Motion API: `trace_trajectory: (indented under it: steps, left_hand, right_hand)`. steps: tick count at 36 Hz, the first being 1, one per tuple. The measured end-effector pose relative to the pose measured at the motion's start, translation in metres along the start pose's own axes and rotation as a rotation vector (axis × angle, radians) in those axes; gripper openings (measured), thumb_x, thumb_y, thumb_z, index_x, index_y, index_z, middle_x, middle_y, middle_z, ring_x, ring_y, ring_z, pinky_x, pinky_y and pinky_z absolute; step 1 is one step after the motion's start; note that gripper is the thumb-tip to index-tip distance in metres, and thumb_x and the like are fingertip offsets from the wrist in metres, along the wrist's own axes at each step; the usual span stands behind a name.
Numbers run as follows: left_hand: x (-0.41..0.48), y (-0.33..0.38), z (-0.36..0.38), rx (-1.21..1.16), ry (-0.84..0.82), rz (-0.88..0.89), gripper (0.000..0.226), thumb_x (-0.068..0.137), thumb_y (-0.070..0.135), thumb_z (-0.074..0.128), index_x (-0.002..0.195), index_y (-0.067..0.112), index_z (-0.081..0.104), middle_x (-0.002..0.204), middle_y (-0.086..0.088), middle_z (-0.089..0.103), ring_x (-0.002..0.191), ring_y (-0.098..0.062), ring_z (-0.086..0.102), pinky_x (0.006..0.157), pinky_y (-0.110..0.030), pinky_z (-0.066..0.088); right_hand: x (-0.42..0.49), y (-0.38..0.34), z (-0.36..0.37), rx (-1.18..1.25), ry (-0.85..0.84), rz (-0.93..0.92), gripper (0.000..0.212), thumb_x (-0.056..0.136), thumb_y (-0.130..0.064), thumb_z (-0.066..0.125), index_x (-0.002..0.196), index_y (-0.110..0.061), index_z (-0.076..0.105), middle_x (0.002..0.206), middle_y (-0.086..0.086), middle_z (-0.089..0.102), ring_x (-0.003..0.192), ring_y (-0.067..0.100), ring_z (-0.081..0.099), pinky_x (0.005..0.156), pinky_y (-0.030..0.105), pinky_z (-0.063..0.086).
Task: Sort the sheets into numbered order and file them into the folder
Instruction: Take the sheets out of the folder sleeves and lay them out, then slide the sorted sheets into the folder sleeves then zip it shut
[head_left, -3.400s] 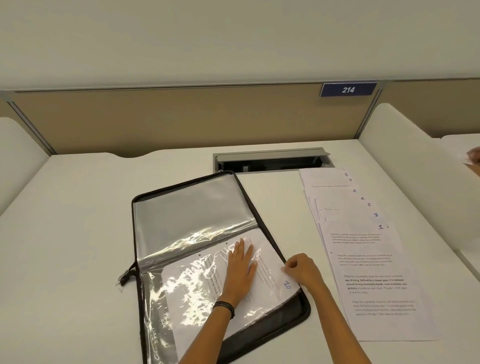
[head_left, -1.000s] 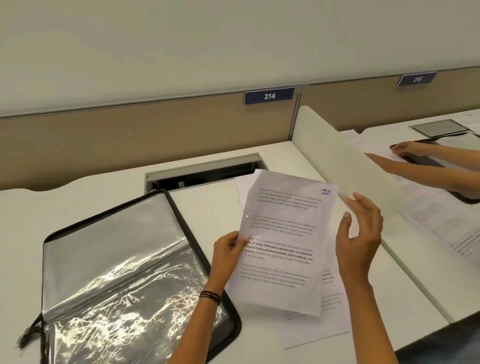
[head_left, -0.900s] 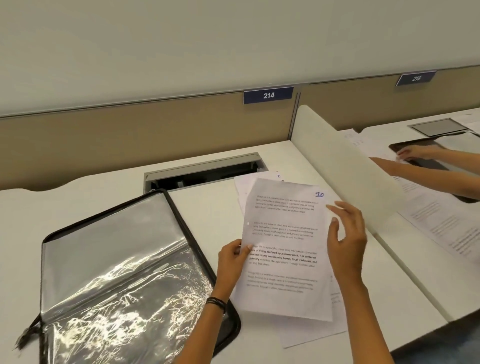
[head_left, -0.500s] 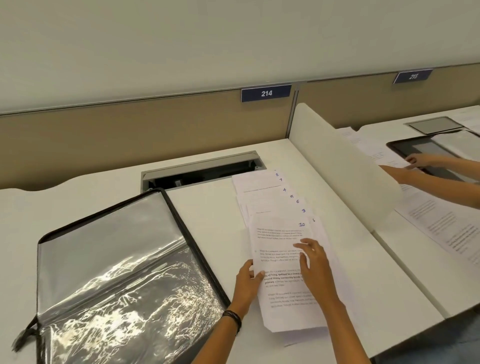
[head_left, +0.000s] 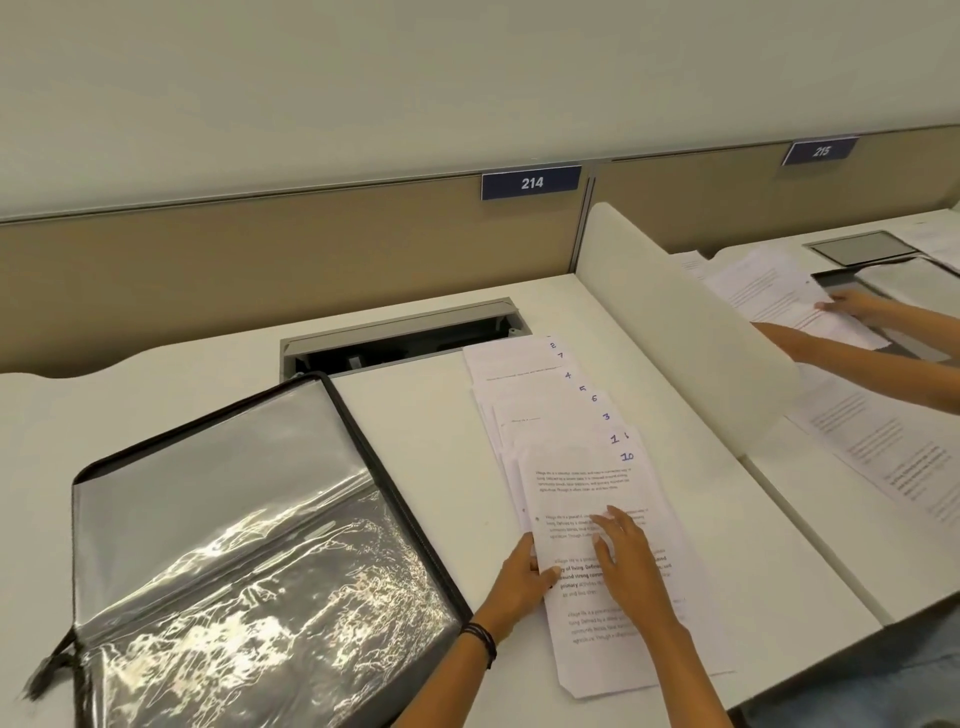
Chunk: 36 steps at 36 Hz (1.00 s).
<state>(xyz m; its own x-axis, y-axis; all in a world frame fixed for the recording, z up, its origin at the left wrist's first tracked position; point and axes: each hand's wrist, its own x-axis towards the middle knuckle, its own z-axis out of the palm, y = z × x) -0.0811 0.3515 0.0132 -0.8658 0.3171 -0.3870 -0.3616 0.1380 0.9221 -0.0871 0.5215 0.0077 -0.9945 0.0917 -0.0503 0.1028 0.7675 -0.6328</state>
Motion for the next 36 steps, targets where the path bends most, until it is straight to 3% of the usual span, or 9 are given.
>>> trace_trajectory:
  steps: [7,11,16,23,25,32,36]
  left_hand:
    - [-0.007,0.006,-0.010,0.038,0.019,-0.027,0.026,0.096,0.018,0.055,0.118,0.025,0.043,0.110,-0.011,0.066,0.086,-0.008,0.065,0.068,-0.015,0.051]
    - [-0.012,0.005,-0.022,0.019,0.034,-0.042,0.027,0.096,0.016,0.053,0.122,0.018,0.046,0.093,-0.008,0.067,0.074,-0.014,0.066,0.067,-0.023,0.055]
    - [-0.018,0.005,-0.035,-0.011,0.085,-0.047,0.024,0.097,0.012,0.047,0.119,0.020,0.051,0.101,-0.010,0.069,0.078,-0.015,0.067,0.066,-0.023,0.054]
    - [-0.025,0.011,-0.049,0.008,0.124,-0.003,0.018,0.099,0.012,0.047,0.113,0.017,0.056,0.095,-0.007,0.068,0.076,-0.014,0.065,0.064,-0.022,0.052]
    - [-0.072,0.001,-0.114,-0.061,0.314,0.023,0.018,0.099,0.010,0.047,0.113,0.014,0.057,0.094,-0.008,0.068,0.076,-0.014,0.065,0.063,-0.021,0.052]
    - [-0.079,0.004,-0.136,-0.077,0.438,0.115,0.017,0.100,0.014,0.046,0.110,0.017,0.059,0.095,-0.009,0.069,0.072,-0.014,0.067,0.064,-0.027,0.056]
    - [-0.090,0.004,-0.160,-0.113,0.525,0.132,0.017,0.100,0.015,0.047,0.110,0.019,0.059,0.099,-0.010,0.069,0.078,-0.024,0.068,0.067,-0.034,0.059]
  right_hand:
    - [-0.006,0.004,0.007,-0.073,-0.041,0.028,0.037,0.097,-0.019,0.048,0.133,-0.014,0.050,0.150,0.005,0.033,0.138,0.020,0.031,0.113,0.034,0.027]
    - [-0.003,-0.001,0.009,-0.121,-0.018,0.046,0.036,0.095,-0.014,0.051,0.131,-0.011,0.051,0.149,0.008,0.036,0.136,0.023,0.034,0.113,0.034,0.026]
    - [0.000,-0.012,0.012,-0.097,0.060,0.126,0.033,0.093,-0.009,0.051,0.126,-0.011,0.055,0.147,0.011,0.037,0.135,0.026,0.035,0.116,0.046,0.017]
    - [0.003,-0.023,0.012,0.034,0.241,0.077,0.028,0.089,0.002,0.055,0.116,-0.004,0.062,0.137,0.017,0.048,0.126,0.033,0.045,0.107,0.041,0.035]
    - [0.001,-0.088,0.059,0.081,0.127,-0.097,0.028,0.088,0.004,0.056,0.114,-0.002,0.062,0.134,0.018,0.050,0.127,0.033,0.045,0.107,0.036,0.033]
    - [0.001,-0.103,0.068,0.092,0.042,-0.177,0.028,0.090,0.001,0.055,0.115,-0.007,0.061,0.133,0.015,0.051,0.126,0.030,0.046,0.109,0.035,0.032]
    - [-0.006,-0.118,0.078,0.116,-0.085,-0.246,0.031,0.094,-0.002,0.050,0.122,-0.011,0.057,0.138,0.008,0.045,0.130,0.022,0.041,0.104,0.021,0.027]
